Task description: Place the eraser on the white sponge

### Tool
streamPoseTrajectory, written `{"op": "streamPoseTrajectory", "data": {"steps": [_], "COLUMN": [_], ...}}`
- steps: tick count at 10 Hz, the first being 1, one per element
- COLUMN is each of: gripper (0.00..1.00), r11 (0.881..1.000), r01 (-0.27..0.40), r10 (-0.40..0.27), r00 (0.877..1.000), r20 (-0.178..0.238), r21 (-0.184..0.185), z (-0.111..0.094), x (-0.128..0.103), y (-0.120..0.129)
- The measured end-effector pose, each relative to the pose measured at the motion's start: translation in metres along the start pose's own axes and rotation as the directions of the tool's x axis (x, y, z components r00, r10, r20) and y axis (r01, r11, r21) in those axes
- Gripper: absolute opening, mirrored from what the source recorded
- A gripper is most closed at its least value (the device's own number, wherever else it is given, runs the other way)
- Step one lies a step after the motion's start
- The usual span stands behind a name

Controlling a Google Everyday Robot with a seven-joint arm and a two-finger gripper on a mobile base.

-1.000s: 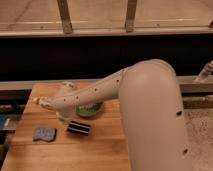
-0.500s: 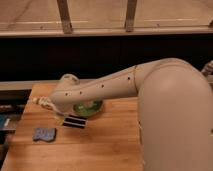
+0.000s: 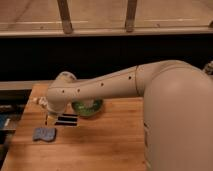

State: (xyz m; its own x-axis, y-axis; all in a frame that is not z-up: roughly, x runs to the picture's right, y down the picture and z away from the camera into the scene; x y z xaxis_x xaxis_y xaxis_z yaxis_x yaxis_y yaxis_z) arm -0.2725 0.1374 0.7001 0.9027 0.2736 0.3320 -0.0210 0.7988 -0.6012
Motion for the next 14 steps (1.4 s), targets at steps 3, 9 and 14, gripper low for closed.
{"op": "streamPoseTrajectory", "data": {"steps": [3,9,14], "gripper": [0.0,0.0,0.0], "r11": [0.99,0.983,0.979], "r01": [0.121,0.161,0.156], "r10": [-0.12,-0.159,-0.158], "r00": [0.993,0.987,0.987], "r20": [0.018,0.026,-0.001], "r21": [-0.068,-0.093,-0.127], "z": [0.025,0.034,0.05], "x": [-0.058,-0.078,-0.073], "y": [0.023,0.034,0.034]}}
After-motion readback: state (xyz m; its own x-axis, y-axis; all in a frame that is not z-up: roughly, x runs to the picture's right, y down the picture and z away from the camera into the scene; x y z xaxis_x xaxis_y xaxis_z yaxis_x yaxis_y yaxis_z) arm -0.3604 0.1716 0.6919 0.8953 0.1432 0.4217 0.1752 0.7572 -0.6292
